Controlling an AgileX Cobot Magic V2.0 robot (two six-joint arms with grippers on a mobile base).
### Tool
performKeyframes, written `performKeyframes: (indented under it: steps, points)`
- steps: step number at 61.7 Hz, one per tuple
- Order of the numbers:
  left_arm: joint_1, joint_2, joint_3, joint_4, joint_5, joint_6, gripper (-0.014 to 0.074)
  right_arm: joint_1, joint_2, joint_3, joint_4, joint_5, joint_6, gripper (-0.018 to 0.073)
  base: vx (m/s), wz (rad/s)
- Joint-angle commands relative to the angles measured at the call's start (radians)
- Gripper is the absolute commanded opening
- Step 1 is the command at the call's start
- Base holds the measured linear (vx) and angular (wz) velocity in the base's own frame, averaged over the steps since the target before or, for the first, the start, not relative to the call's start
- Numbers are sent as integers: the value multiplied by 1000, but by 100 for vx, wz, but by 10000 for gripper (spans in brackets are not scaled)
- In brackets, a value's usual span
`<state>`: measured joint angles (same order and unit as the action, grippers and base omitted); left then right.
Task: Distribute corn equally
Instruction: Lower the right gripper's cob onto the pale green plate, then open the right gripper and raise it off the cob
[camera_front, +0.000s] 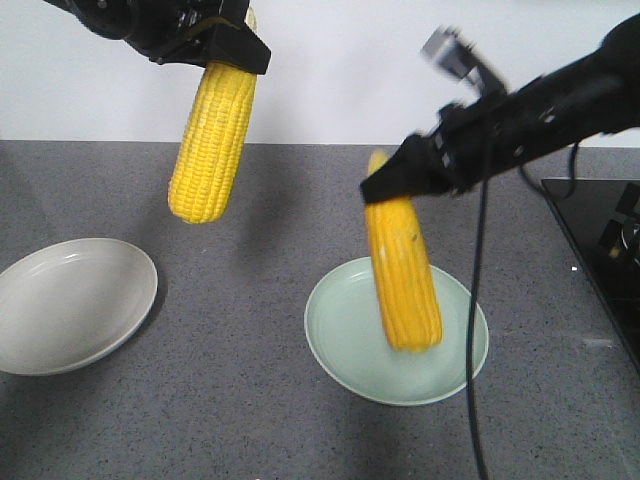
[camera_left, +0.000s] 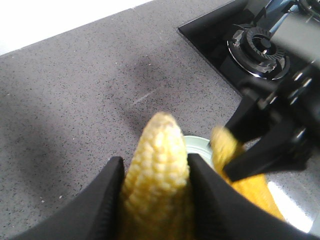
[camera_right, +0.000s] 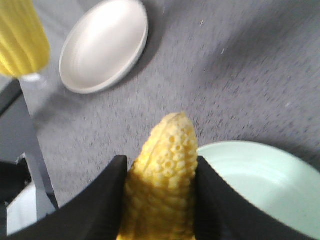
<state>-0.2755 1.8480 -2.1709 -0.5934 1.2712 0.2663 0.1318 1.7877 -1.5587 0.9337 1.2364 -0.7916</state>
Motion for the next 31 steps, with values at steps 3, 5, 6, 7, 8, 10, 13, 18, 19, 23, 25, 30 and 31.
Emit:
performKeyframes:
  steps: [3,5,6,7,8,10,13,18,19,23,25,30,31]
  points:
    - [0,-52,-31,-47,-19,-5,-6,3,-12,-9,50,-17,-36,7,0,0]
    - [0,-52,-31,-47,-19,-5,-6,3,-7,-9,51,-17,-36,7,0,0]
    - [0,-52,-31,-47,-19,-5,-6,3,-6,-9,51,-17,-36,7,0,0]
    - [0,-52,-31,-47,-19,-5,-6,3,-3,-9,49,-17,-36,7,0,0]
    - [0,-52,-31,-47,-19,-5,-6,3,-1,-9,46,-15,-36,7,0,0]
    - [0,-52,-31,-47,-19,-5,-6,3,3,-9,40,-15,-36,7,0,0]
    - [0,-52,-31,-47,-19,-5,-6,3,6,-9,25,-15,-36,7,0,0]
    - [0,-52,-31,-47,-19,-5,-6,3,14,-9,-3,-15,-36,8,0,0]
    - [0,-52,-31,-47,-19,-5,-6,3,14,-9,-10,-15,-36,8,0,0]
    - [0,-52,-31,-46,-19,-5,-6,3,17,-9,-44,-17,-35,10,0,0]
    - [0,-52,-31,-46,-19,-5,-6,3,20,-9,-60,-17,-31,11,0,0]
    - [0,-52,-31,-46,-19,-5,-6,3,23,-9,-80,-17,-23,19,0,0]
    - [0,-52,-31,-46,-19,-5,-6,3,25,-9,-83,-17,-23,22,0,0]
